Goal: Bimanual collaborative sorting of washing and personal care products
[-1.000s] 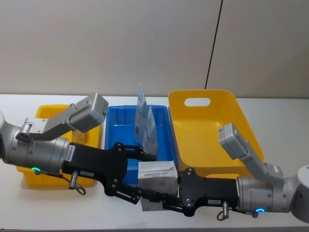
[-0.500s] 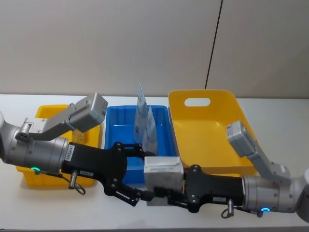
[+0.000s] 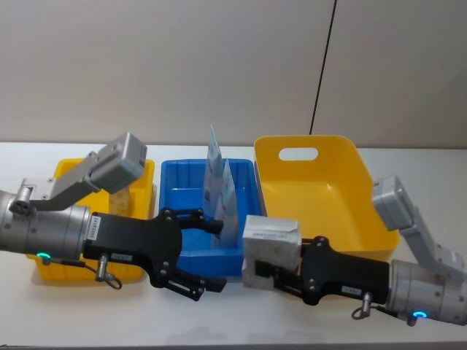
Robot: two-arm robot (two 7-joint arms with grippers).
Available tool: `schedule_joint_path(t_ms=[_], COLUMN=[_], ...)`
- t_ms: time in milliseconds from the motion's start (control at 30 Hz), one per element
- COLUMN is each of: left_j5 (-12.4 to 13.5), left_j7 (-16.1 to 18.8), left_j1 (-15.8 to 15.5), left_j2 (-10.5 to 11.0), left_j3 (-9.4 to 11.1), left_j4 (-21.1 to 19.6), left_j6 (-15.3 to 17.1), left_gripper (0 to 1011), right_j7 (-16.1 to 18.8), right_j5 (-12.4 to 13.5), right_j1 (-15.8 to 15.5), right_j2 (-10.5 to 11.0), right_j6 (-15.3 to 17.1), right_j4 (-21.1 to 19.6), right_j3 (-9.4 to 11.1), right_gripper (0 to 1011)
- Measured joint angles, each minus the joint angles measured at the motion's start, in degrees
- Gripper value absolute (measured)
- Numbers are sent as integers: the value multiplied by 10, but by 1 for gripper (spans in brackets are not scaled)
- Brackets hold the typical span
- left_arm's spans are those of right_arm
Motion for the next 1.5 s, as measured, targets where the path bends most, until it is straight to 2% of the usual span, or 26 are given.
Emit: schedule_joint_path(t_ms=[367, 667, 1067, 1500], left_j5=[-15, -31, -53, -63], left_j7=[34, 81, 147, 183], left_j1=[15, 38, 71, 91], left_j2=[8, 12, 25, 45], left_j3=[-14, -29, -46, -50], left_j4=[-7, -17, -42, -72], left_j6=[10, 28, 65, 97], left_gripper=[1001, 1001, 1002, 1001], right_j7=[-51, -104, -200, -310], right_j5=[11, 13, -4, -45], right_j1=[-27, -47, -64, -69], right_j2=[14, 14, -13, -57], right_j6=[-10, -23, -38, -45], right_j4=[-18, -30, -41, -42], right_j3=[29, 50, 76, 92], right_gripper=[351, 351, 351, 351])
